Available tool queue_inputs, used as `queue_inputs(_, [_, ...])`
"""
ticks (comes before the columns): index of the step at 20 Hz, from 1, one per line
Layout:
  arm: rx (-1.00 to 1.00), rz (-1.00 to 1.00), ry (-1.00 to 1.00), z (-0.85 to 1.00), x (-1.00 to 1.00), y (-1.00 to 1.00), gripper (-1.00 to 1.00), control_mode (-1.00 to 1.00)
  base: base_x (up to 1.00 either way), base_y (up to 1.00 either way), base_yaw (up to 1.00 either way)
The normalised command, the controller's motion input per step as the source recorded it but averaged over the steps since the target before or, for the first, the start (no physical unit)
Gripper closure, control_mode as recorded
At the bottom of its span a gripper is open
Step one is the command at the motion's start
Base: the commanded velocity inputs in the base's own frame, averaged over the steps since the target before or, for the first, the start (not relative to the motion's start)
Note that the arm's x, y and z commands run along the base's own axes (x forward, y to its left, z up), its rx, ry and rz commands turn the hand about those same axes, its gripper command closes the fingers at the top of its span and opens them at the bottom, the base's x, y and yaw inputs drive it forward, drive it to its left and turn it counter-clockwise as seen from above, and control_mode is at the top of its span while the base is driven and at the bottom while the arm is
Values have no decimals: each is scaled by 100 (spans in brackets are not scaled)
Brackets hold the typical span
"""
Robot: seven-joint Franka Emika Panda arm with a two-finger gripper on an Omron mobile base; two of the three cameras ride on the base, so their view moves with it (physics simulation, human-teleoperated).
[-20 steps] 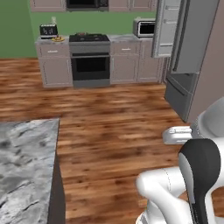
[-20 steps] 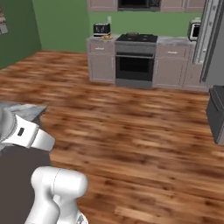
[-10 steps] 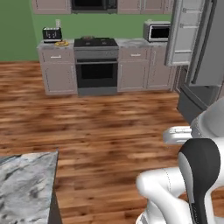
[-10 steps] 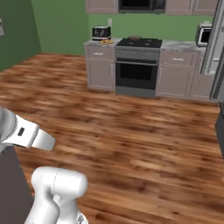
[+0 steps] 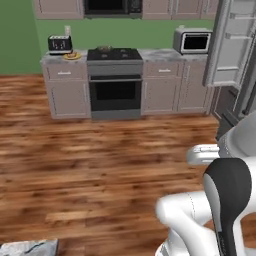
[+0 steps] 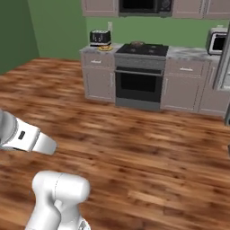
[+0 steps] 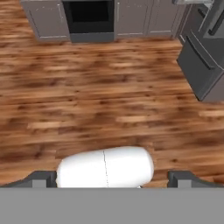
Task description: Place the cold items (carrot and tomato) from the fridge in one tupperware on the dining counter. Place the warm items (kebab skewer and hot dog) in the stove area in another tupperware.
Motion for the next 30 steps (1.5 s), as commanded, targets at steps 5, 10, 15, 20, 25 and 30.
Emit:
queue_inputs(5, [0,0,0,0,0,0,-100,100,100,0,4])
queue_inputs(10, [0,0,0,0,0,0,-100,100,100,12,0])
queue_inputs(15, [0,0,0,0,0,0,-100,100,100,29,0])
queue_inputs(20, [0,0,0,0,0,0,-100,100,100,51,-1])
queue_inputs(25, [0,0,0,0,0,0,-100,100,100,65,-8])
queue_inputs(30, [0,0,0,0,0,0,-100,100,100,40,-11])
